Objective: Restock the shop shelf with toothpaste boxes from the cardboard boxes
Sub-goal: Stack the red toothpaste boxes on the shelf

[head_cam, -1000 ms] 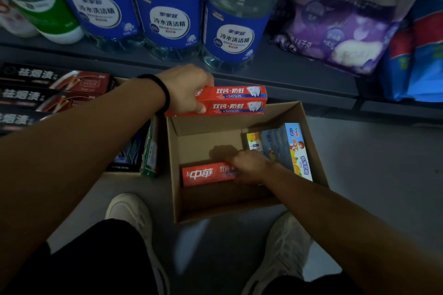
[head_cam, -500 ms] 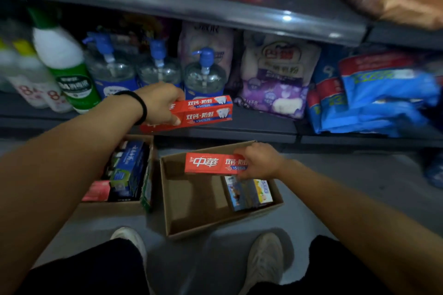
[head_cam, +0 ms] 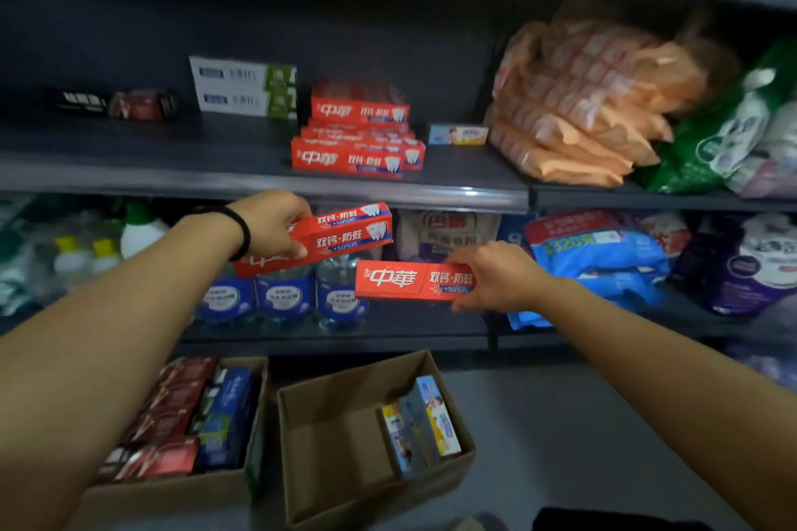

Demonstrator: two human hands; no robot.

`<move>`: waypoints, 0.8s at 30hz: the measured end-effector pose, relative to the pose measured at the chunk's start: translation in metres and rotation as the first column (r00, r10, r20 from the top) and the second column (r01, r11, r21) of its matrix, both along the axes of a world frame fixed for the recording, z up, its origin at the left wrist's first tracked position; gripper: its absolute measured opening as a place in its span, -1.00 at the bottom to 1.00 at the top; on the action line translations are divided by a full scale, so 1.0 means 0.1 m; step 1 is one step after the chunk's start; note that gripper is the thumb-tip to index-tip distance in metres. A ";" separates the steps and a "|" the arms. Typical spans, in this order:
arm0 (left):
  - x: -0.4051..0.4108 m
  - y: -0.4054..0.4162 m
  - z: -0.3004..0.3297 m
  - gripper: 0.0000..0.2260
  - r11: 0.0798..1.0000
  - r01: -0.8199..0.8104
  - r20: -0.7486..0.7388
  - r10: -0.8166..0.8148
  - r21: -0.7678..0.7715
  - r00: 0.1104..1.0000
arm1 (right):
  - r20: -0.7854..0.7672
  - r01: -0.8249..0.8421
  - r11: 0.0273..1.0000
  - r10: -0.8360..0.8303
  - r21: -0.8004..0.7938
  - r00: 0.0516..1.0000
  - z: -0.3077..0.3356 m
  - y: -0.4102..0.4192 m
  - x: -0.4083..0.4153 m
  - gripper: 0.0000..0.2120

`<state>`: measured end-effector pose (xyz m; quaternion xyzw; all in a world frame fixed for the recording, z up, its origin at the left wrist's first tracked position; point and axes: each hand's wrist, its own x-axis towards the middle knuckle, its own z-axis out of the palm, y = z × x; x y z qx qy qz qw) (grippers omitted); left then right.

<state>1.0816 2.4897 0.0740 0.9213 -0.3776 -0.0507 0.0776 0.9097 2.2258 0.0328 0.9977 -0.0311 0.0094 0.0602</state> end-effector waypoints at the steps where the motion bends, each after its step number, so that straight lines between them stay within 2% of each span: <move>1: 0.00 0.01 0.08 -0.67 1.000 -0.007 0.012 0.007 0.000 1.000 | 0.027 0.002 1.000 -0.002 -0.015 1.000 0.13 -0.02 0.00 -0.47; 13: 0.38 0.14 0.68 -0.71 0.990 -0.105 0.034 0.109 -0.095 0.993 | 0.253 0.006 0.998 0.011 -0.064 0.967 1.22 -0.24 0.38 -0.47; 21: 0.99 0.09 0.89 -0.73 0.978 -0.171 0.011 0.173 -0.119 0.985 | 0.326 0.012 0.999 -0.001 -0.031 0.945 1.35 -0.35 1.25 -0.42; 24: 1.23 0.11 0.96 -0.78 0.976 -0.188 0.049 0.194 -0.110 0.980 | 0.360 -0.009 1.000 0.010 -0.006 0.933 1.30 -0.37 1.61 -0.43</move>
